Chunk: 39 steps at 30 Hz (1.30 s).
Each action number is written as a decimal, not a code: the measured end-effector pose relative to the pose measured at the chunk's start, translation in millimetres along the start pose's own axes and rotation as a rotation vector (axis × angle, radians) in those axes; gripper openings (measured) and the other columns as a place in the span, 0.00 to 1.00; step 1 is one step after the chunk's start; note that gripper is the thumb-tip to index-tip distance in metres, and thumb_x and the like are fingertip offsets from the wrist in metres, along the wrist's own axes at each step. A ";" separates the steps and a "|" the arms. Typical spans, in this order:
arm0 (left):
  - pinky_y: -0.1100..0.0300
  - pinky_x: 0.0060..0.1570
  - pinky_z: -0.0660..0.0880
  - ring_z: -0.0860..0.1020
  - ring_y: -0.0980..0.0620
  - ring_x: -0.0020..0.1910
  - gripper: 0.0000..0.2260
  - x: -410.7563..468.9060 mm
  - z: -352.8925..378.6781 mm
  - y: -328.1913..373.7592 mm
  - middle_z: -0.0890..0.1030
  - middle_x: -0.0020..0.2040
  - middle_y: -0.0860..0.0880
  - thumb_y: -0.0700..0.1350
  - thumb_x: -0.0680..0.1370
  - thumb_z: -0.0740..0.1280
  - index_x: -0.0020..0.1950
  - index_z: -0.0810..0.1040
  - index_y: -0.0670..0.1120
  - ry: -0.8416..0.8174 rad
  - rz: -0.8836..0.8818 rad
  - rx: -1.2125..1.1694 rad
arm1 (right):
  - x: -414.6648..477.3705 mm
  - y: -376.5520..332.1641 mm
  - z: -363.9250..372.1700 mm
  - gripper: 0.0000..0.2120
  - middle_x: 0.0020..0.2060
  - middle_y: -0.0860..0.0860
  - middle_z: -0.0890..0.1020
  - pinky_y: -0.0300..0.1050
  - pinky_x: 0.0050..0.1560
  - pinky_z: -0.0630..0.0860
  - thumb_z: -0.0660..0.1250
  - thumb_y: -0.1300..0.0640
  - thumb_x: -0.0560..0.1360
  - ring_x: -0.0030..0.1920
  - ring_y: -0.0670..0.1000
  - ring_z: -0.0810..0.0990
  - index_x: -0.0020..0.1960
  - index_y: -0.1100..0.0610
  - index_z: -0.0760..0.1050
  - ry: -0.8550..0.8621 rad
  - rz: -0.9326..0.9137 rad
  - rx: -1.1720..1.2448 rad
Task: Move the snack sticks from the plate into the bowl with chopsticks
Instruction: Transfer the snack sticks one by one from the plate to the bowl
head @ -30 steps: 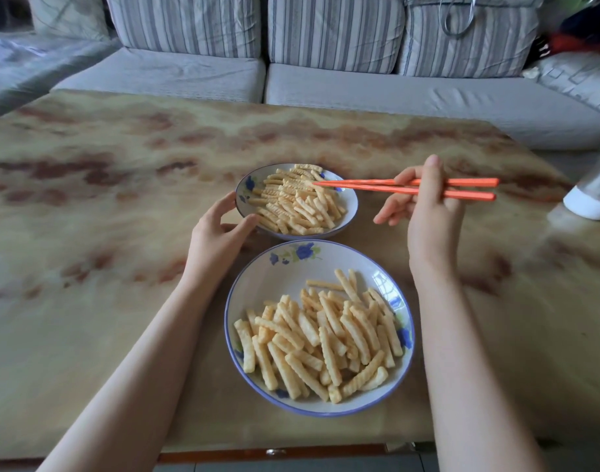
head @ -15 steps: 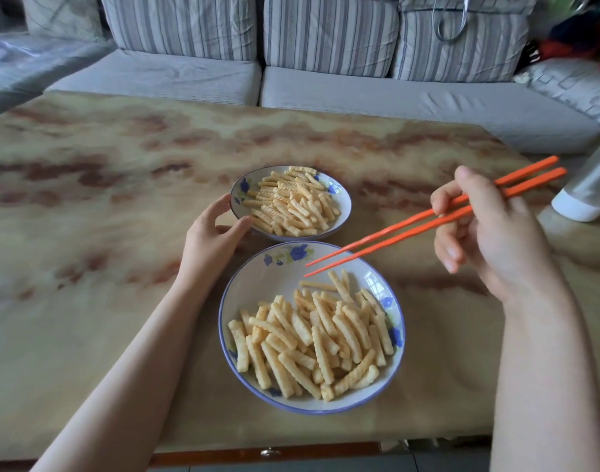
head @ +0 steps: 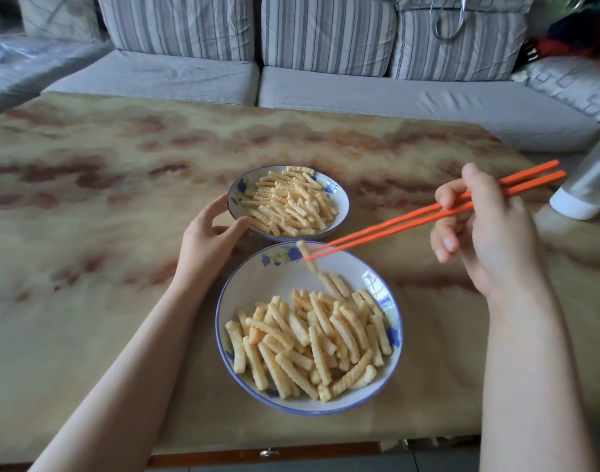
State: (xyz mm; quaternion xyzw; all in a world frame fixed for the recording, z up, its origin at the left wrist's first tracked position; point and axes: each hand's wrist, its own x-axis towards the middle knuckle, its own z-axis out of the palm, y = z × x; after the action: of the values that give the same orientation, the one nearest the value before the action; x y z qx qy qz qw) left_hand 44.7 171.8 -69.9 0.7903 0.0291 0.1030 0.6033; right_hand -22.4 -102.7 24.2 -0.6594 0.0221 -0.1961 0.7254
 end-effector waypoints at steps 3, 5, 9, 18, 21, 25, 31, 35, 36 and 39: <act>0.50 0.54 0.80 0.85 0.52 0.45 0.21 1.0 -0.3 -1.0 0.83 0.59 0.54 0.47 0.77 0.71 0.69 0.75 0.54 0.000 0.004 0.000 | 2.3 -0.5 5.4 0.19 0.27 0.46 0.75 0.37 0.21 0.60 0.52 0.57 0.83 0.16 0.47 0.65 0.34 0.58 0.66 0.100 -0.019 0.111; 0.56 0.51 0.81 0.84 0.54 0.44 0.21 1.5 -0.4 -1.1 0.83 0.58 0.53 0.47 0.77 0.71 0.69 0.75 0.54 0.002 0.002 -0.003 | 3.0 0.8 10.1 0.19 0.24 0.45 0.74 0.42 0.24 0.58 0.52 0.57 0.83 0.16 0.47 0.66 0.33 0.57 0.67 0.174 -0.037 0.137; 0.74 0.36 0.74 0.83 0.60 0.35 0.19 -0.4 0.9 0.6 0.85 0.44 0.52 0.45 0.77 0.70 0.68 0.76 0.54 0.013 -0.015 -0.024 | 5.7 7.7 21.1 0.20 0.19 0.46 0.72 0.46 0.25 0.61 0.52 0.55 0.83 0.16 0.48 0.68 0.33 0.56 0.68 0.321 -0.081 0.095; 0.72 0.37 0.76 0.83 0.59 0.35 0.20 -0.6 1.1 1.4 0.85 0.45 0.55 0.45 0.77 0.70 0.68 0.76 0.53 0.019 -0.005 -0.027 | 19.3 38.5 34.6 0.21 0.18 0.51 0.70 0.42 0.22 0.58 0.52 0.52 0.83 0.17 0.51 0.72 0.34 0.58 0.69 0.319 -0.117 -0.020; 0.72 0.36 0.75 0.83 0.60 0.35 0.19 0.3 1.4 1.0 0.85 0.49 0.55 0.45 0.77 0.70 0.68 0.76 0.52 0.022 0.005 -0.018 | 20.2 41.6 34.1 0.22 0.17 0.50 0.70 0.41 0.22 0.59 0.52 0.52 0.83 0.17 0.51 0.73 0.34 0.58 0.69 0.301 -0.108 -0.040; 0.71 0.36 0.76 0.83 0.59 0.35 0.20 0.2 1.1 0.6 0.85 0.47 0.54 0.45 0.77 0.70 0.69 0.75 0.53 0.019 0.003 -0.023 | 16.9 31.8 25.5 0.21 0.17 0.51 0.70 0.41 0.22 0.59 0.52 0.53 0.83 0.17 0.51 0.72 0.34 0.58 0.69 0.294 -0.142 -0.045; 0.68 0.38 0.79 0.83 0.58 0.36 0.21 0.5 0.9 -0.3 0.85 0.51 0.54 0.45 0.77 0.70 0.70 0.74 0.53 0.014 0.003 -0.032 | 6.0 5.3 7.1 0.21 0.17 0.51 0.69 0.44 0.23 0.56 0.52 0.53 0.83 0.16 0.51 0.67 0.33 0.56 0.70 0.116 -0.121 -0.047; 0.68 0.38 0.79 0.84 0.57 0.36 0.20 1.6 0.6 -1.0 0.85 0.48 0.53 0.45 0.77 0.70 0.69 0.75 0.53 0.018 -0.001 -0.036 | -3.5 -6.6 -2.1 0.26 0.23 0.58 0.68 0.44 0.21 0.56 0.54 0.53 0.83 0.15 0.52 0.66 0.27 0.52 0.74 -0.067 -0.112 -0.147; 0.69 0.38 0.78 0.84 0.57 0.36 0.20 1.7 0.6 -1.2 0.85 0.47 0.52 0.46 0.77 0.70 0.69 0.75 0.53 0.018 -0.008 -0.039 | -5.5 -8.6 -4.0 0.26 0.23 0.58 0.67 0.42 0.21 0.57 0.54 0.53 0.83 0.15 0.53 0.65 0.27 0.52 0.74 -0.096 -0.107 -0.182; 0.69 0.39 0.78 0.84 0.56 0.37 0.20 1.6 0.7 -1.7 0.86 0.46 0.50 0.46 0.77 0.70 0.69 0.75 0.54 0.020 -0.017 -0.043 | -9.1 -12.6 -8.9 0.25 0.21 0.58 0.66 0.41 0.20 0.57 0.54 0.52 0.83 0.15 0.54 0.65 0.28 0.52 0.74 -0.144 -0.085 -0.236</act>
State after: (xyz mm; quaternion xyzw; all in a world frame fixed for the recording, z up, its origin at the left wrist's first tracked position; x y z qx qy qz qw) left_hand 46.6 171.9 -71.4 0.7759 0.0397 0.1066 0.6205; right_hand -36.6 -108.9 33.2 -0.7528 -0.0349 -0.1748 0.6336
